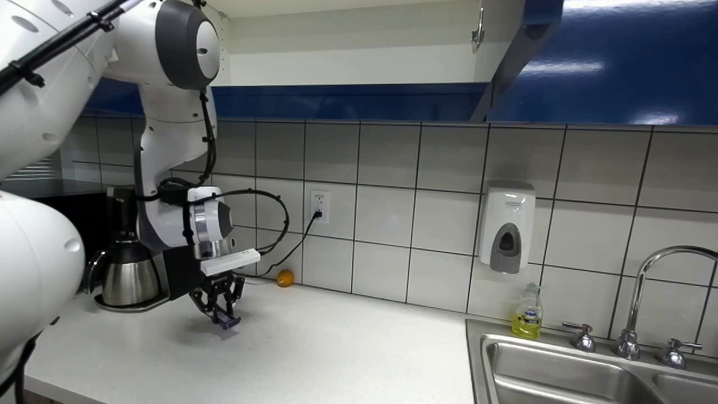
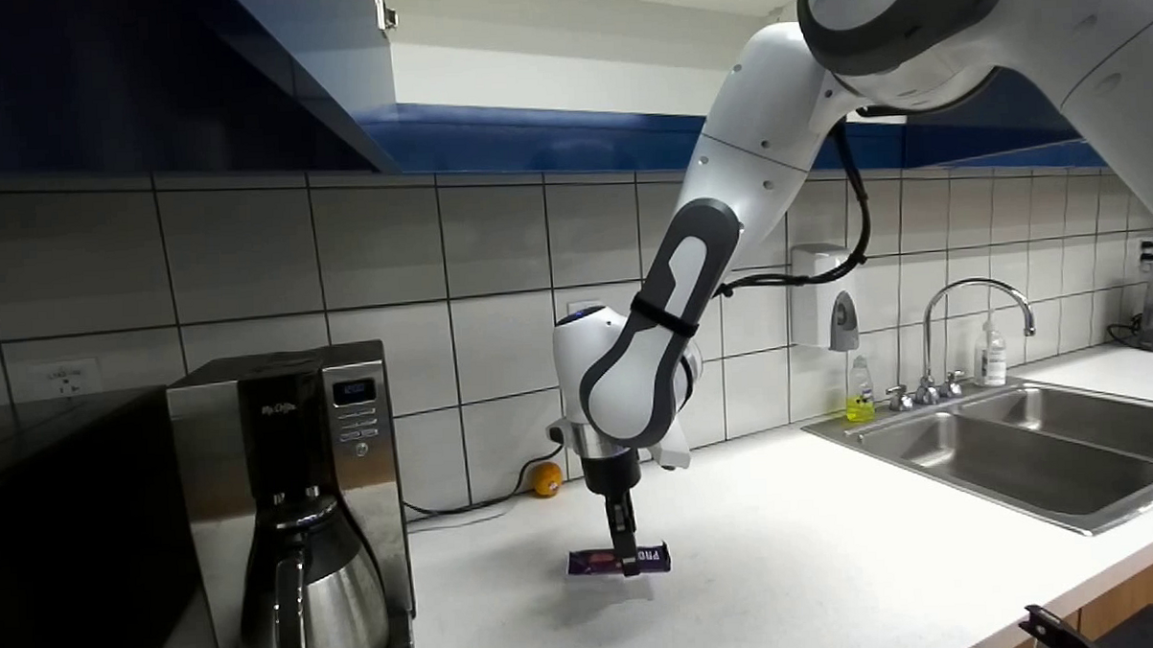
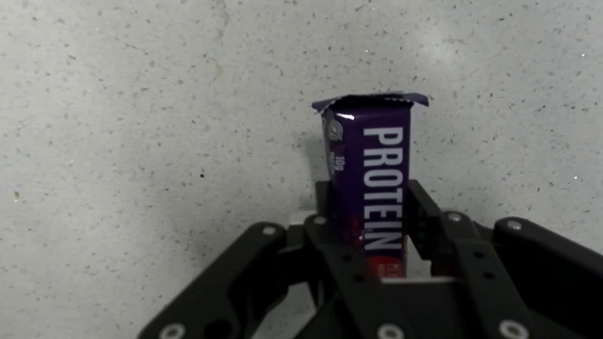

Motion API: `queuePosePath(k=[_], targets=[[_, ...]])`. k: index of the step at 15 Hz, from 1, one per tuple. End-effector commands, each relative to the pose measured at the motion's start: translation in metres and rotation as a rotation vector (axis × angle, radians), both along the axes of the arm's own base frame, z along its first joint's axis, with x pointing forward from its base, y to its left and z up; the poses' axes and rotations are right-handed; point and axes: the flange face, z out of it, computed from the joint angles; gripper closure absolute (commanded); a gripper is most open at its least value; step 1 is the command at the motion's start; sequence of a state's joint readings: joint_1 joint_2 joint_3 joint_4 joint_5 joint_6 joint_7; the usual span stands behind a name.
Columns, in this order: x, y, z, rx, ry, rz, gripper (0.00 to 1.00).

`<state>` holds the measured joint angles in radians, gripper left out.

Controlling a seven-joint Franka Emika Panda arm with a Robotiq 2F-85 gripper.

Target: Put the snack packet in the top cabinet

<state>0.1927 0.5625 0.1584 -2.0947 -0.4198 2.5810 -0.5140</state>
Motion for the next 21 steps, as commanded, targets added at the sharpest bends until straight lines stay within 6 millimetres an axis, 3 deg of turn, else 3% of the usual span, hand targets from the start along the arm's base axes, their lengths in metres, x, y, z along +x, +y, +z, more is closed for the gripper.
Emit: queuePosePath(k=[1, 11, 21], targets=[[-0.018, -0.004, 0.028, 0.001, -0.03, -0.079, 0.85], [-0.068, -0.017, 0.063, 0.148, -0.19, -0.545, 0.85], [-0.12, -0.048, 0.111, 0.217, -0.394, -0.925, 0.85]])
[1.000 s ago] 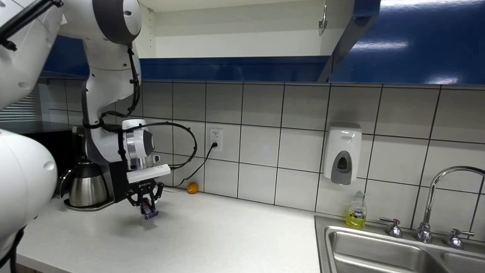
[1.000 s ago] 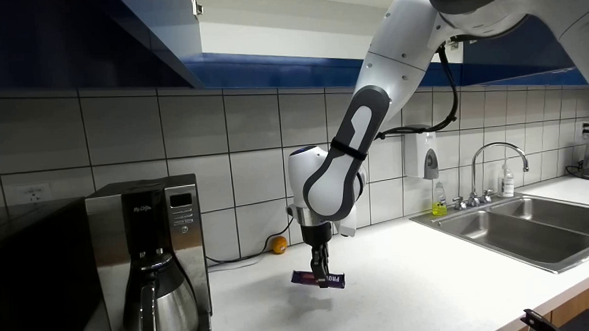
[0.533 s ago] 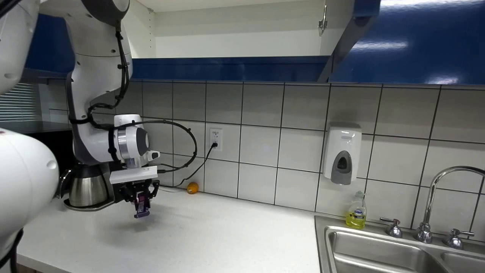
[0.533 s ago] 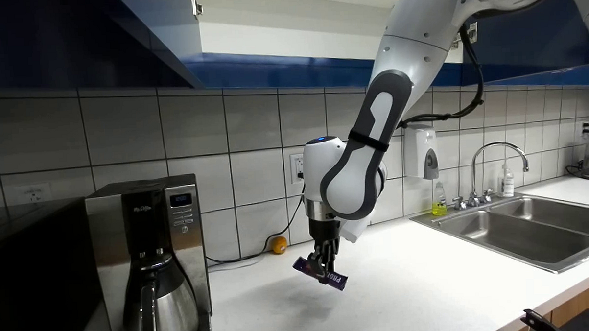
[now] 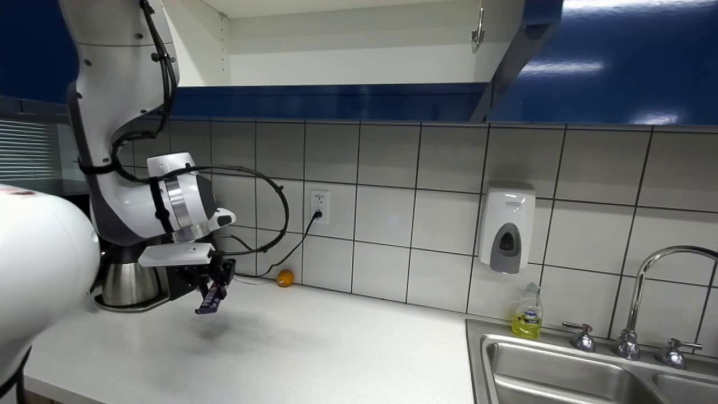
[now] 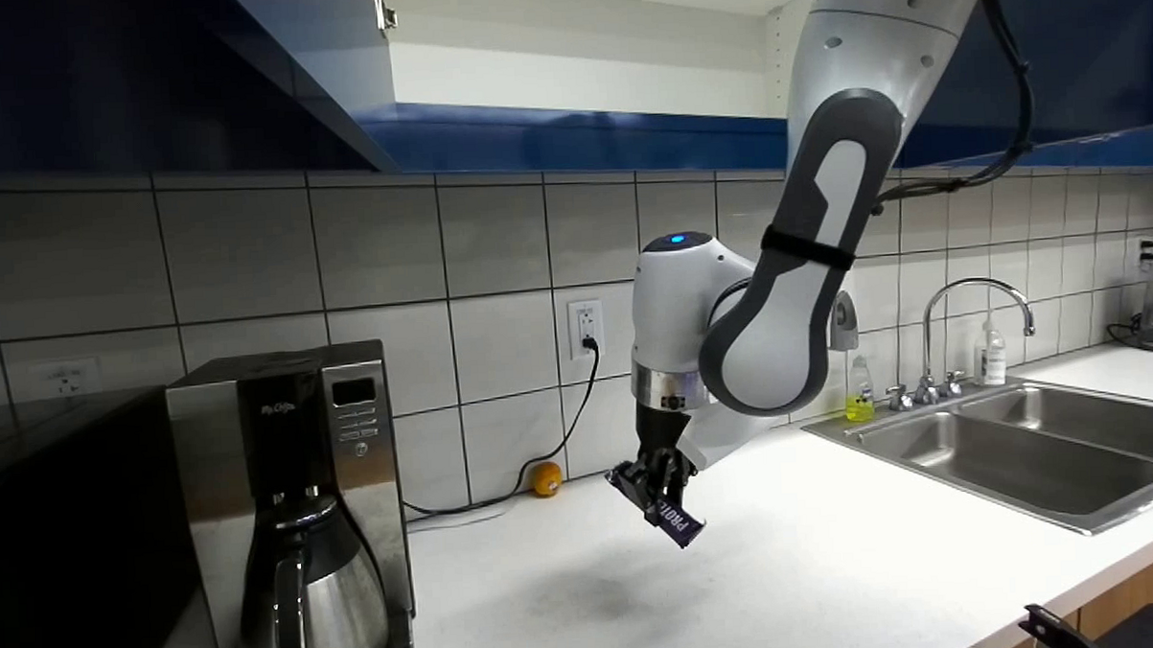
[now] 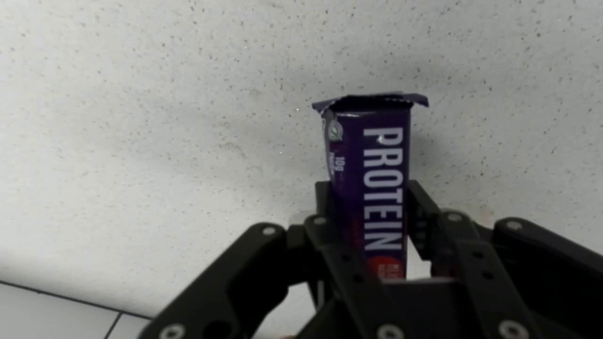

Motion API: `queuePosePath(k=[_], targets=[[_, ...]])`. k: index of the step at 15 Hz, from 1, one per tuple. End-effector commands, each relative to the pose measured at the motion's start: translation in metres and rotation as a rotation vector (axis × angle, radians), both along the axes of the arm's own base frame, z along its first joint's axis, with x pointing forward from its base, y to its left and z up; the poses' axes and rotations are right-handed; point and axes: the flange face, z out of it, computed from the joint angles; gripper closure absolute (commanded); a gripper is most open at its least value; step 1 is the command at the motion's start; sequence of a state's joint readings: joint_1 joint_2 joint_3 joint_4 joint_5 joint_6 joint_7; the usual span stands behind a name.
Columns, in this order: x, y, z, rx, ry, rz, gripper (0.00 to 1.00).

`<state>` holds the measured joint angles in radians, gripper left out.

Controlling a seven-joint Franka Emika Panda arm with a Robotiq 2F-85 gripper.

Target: Put the snack packet in the top cabinet

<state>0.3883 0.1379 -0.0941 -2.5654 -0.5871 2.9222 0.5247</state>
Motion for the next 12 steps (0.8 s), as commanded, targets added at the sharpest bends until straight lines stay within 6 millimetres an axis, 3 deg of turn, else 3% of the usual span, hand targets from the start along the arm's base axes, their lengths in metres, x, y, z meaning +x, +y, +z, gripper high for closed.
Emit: queuePosePath(k=[1, 12], targets=[[-0.026, -0.013, 0.029, -0.002, -0.071, -0.106, 0.85], [-0.078, -0.03, 0.089, -0.038, -0.221, -0.228, 0.85]])
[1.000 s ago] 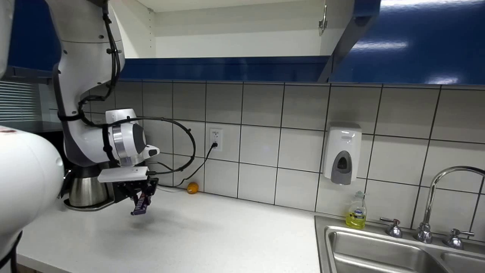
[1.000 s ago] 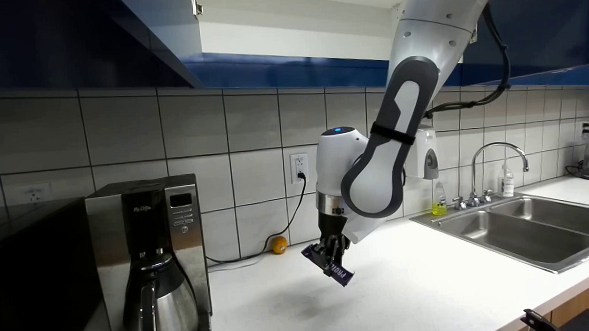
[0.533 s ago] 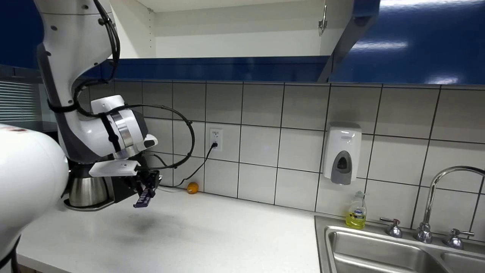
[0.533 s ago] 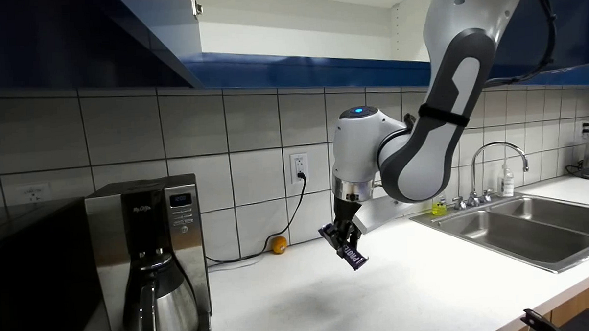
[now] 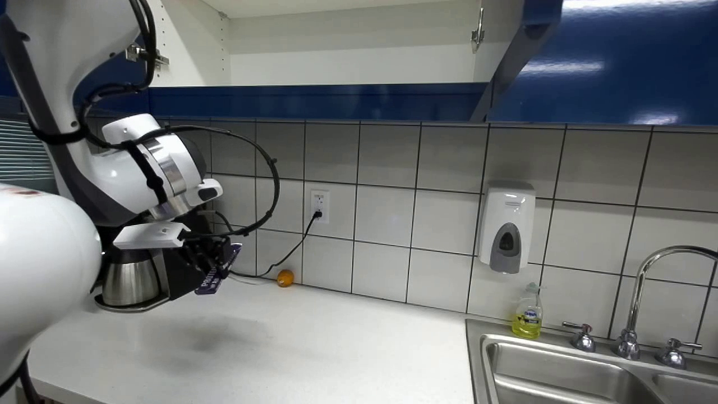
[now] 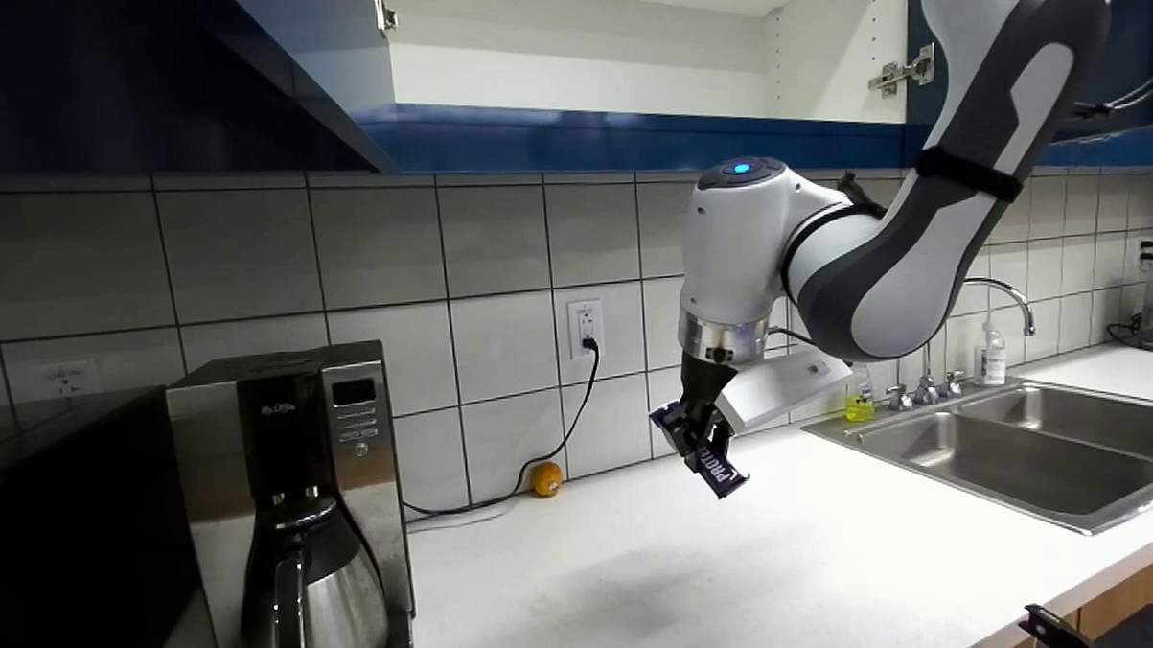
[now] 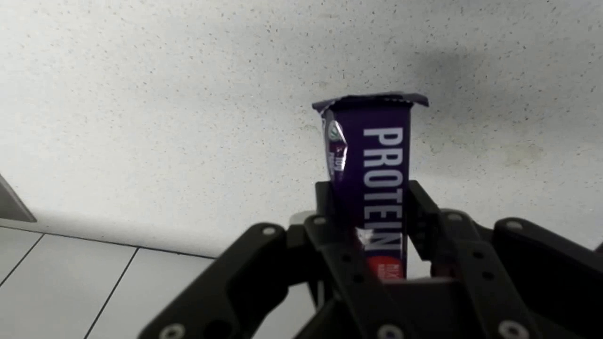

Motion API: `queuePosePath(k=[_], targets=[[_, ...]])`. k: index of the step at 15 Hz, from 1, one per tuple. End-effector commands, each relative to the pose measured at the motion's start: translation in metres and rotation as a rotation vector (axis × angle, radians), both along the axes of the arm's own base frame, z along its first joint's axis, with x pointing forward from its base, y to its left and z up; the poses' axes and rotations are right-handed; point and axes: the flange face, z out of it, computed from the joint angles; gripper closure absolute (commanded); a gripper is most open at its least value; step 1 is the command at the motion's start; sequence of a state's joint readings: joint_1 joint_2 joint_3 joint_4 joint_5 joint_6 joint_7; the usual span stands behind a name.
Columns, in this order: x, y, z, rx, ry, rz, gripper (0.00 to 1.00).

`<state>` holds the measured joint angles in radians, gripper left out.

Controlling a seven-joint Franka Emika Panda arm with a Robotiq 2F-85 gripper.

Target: Put the snack packet in the top cabinet

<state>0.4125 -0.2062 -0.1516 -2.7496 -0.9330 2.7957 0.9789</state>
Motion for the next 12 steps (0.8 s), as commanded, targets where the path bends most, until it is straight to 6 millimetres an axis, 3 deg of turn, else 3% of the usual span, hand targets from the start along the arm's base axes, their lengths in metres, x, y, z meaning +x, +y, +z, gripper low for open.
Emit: queuePosePath(k=[1, 3, 6, 8, 12], targets=[[-0.02, -0.005, 0.032, -0.025, -0.069, -0.036, 0.85], [-0.012, -0.002, 0.051, -0.031, -0.101, -0.041, 0.85], [-0.025, -0.006, 0.072, -0.042, -0.145, -0.048, 0.85], [-0.02, 0.0, 0.088, -0.046, -0.171, -0.054, 0.85], [-0.033, 0.005, 0.111, -0.061, -0.22, -0.053, 0.85]])
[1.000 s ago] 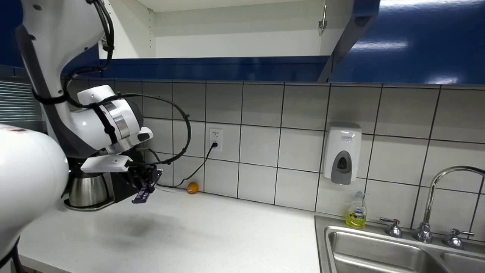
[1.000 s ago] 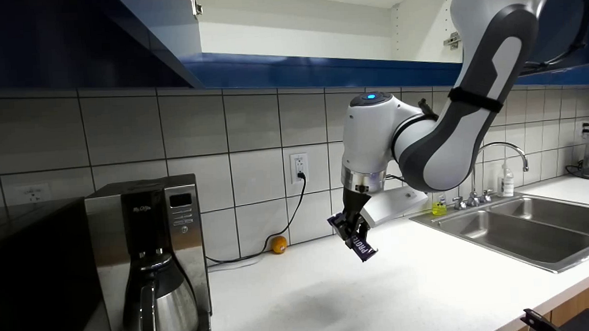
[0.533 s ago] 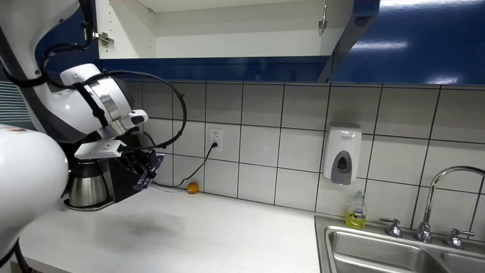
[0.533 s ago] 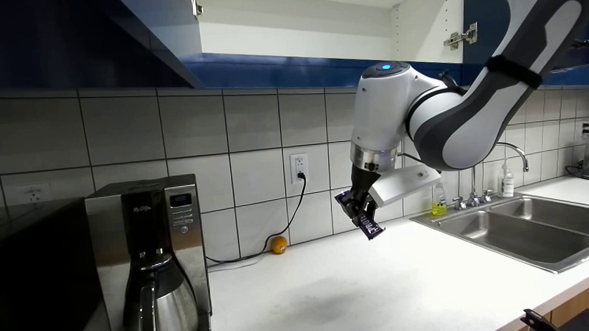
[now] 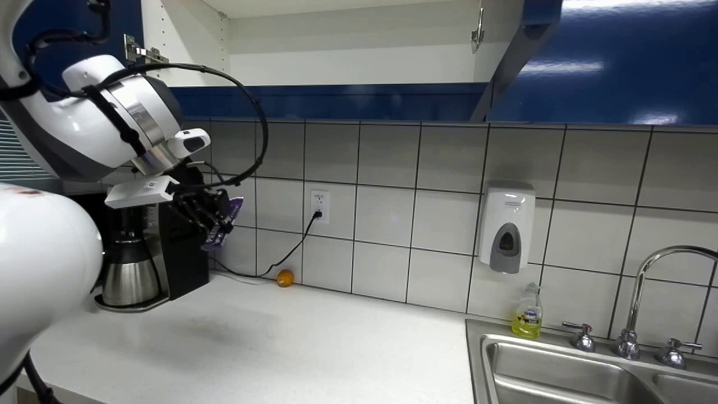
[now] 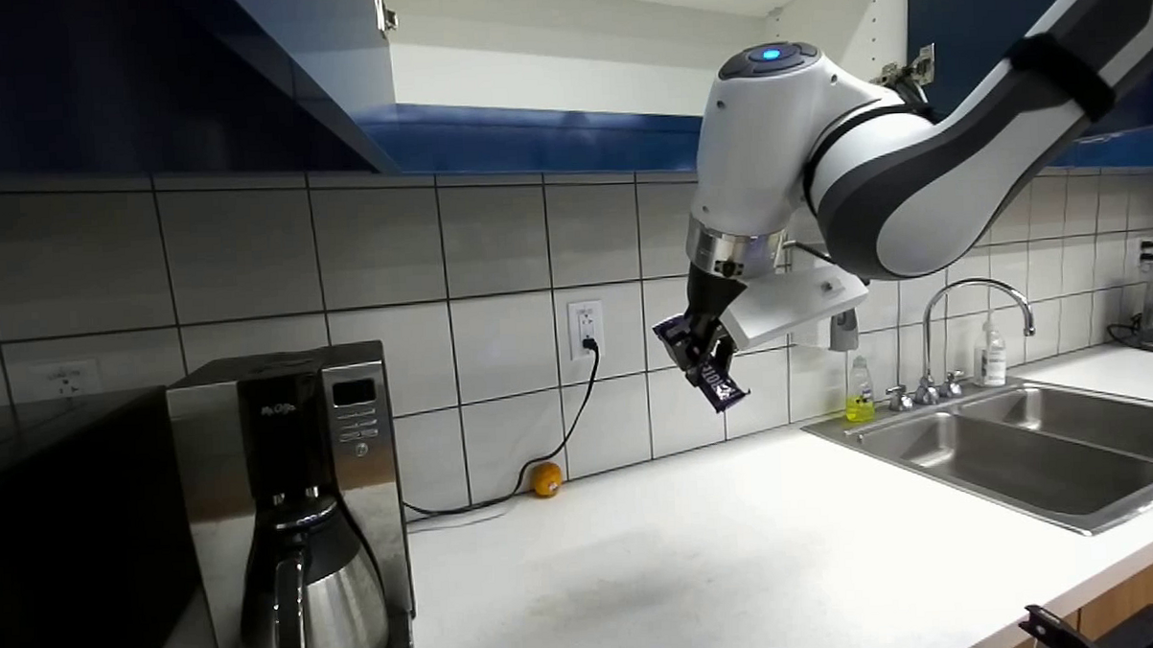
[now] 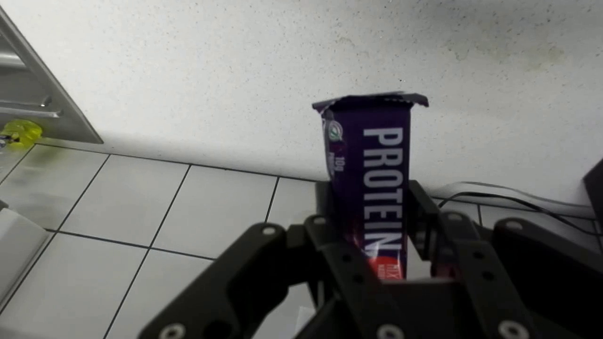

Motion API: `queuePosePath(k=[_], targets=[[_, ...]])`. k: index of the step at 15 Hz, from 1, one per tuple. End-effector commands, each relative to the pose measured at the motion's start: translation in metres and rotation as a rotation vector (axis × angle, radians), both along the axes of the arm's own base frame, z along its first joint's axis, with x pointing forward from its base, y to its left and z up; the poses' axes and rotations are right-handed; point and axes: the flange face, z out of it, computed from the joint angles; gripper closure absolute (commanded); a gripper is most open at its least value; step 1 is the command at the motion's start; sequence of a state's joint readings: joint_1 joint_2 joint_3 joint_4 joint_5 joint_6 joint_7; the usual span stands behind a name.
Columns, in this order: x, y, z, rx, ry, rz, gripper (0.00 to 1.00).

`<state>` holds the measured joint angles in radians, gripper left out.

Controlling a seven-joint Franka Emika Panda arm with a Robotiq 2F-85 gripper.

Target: Put the snack packet in the top cabinet

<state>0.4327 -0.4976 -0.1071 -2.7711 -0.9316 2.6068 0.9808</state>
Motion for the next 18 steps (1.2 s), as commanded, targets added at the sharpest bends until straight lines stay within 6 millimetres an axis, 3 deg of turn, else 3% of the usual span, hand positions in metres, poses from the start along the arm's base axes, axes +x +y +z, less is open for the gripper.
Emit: queuePosePath(k=[1, 10, 14, 18], targets=[[-0.018, 0.007, 0.026, -0.022, -0.058, -0.017, 0.85], [-0.056, 0.023, 0.075, -0.033, -0.196, -0.062, 0.85], [-0.066, 0.019, 0.093, -0.023, -0.266, -0.111, 0.85], [-0.065, 0.022, 0.124, -0.019, -0.339, -0.149, 0.85]])
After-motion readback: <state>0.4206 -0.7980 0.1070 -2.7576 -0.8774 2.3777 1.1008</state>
